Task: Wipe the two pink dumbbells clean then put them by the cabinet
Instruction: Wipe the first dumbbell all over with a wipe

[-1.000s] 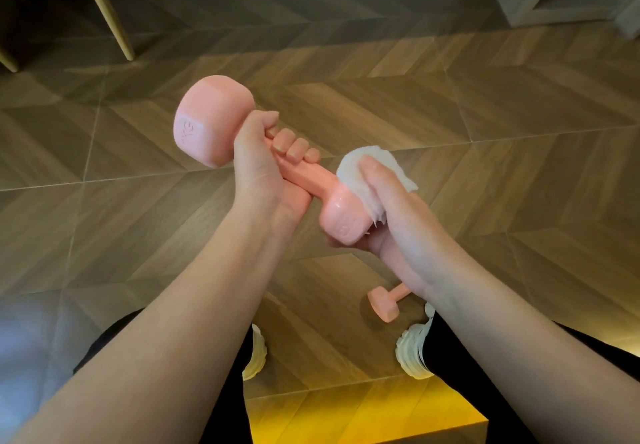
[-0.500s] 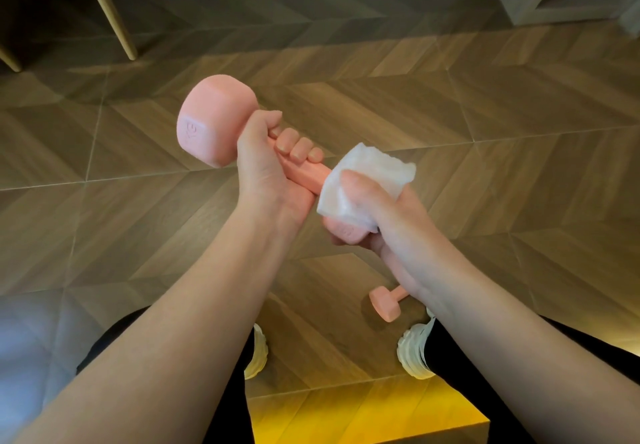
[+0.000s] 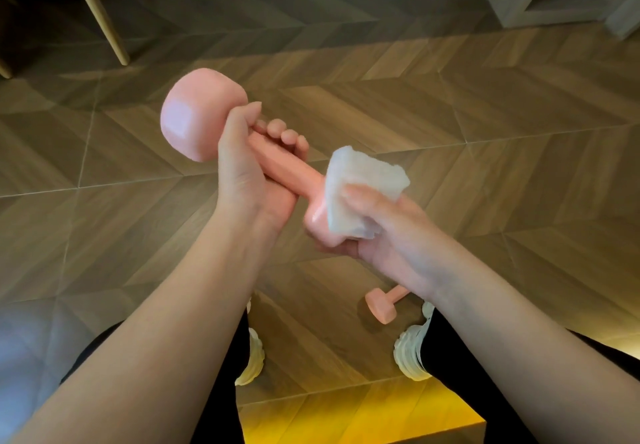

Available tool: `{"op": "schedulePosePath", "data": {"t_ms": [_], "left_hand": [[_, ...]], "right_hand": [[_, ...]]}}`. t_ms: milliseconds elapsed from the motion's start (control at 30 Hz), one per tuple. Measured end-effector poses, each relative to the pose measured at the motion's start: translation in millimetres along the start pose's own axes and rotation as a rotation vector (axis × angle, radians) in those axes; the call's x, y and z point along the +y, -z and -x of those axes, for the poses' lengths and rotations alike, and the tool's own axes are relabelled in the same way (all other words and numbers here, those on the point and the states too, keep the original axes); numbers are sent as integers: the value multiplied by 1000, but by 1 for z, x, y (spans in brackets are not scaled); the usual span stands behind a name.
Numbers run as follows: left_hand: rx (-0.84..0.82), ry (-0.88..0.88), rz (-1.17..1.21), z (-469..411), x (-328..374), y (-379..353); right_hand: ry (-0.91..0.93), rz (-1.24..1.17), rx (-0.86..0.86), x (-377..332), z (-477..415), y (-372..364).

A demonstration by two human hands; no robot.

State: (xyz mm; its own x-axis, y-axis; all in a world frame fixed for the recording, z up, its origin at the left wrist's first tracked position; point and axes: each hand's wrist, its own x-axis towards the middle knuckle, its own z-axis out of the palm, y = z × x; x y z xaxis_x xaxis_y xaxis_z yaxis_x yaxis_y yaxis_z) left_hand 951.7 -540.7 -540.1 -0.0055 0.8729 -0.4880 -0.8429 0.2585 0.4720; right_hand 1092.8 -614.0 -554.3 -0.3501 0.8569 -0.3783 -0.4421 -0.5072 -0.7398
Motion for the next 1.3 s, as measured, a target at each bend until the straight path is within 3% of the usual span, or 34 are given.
{"op": "schedulePosePath", "data": {"t_ms": [100,167,333,500,600,700,800,867,1033,1300], "left_hand": [[99,39,9,-1,-7,3],[145,52,-1,-2,-11,5],[139,32,-22,-4,-11,0],[155,40,-35,-4,-10,4],[163,39,-29,-4,-8,5],[165,32,-33,-4,-7,5],[164,30,-46,-5,-8,4],[163,27,-60,-5,-8,3],[170,37,-20,-7,-4,4],[185,36,-29,-6,-7,4]], "right_hand": [[115,380,148,6,0,0],[184,479,208,11,0,-2],[350,437,153,9,-5,-6],[182,458,-6,5,2,8],[111,462,71,8,1,7],[162,445,160,13,-5,-2],[245,386,157,11,-8,-6],[180,344,171,10,-7,-1],[53,275,-52,1,-2,12],[180,390,184,13,-8,-5]]}}
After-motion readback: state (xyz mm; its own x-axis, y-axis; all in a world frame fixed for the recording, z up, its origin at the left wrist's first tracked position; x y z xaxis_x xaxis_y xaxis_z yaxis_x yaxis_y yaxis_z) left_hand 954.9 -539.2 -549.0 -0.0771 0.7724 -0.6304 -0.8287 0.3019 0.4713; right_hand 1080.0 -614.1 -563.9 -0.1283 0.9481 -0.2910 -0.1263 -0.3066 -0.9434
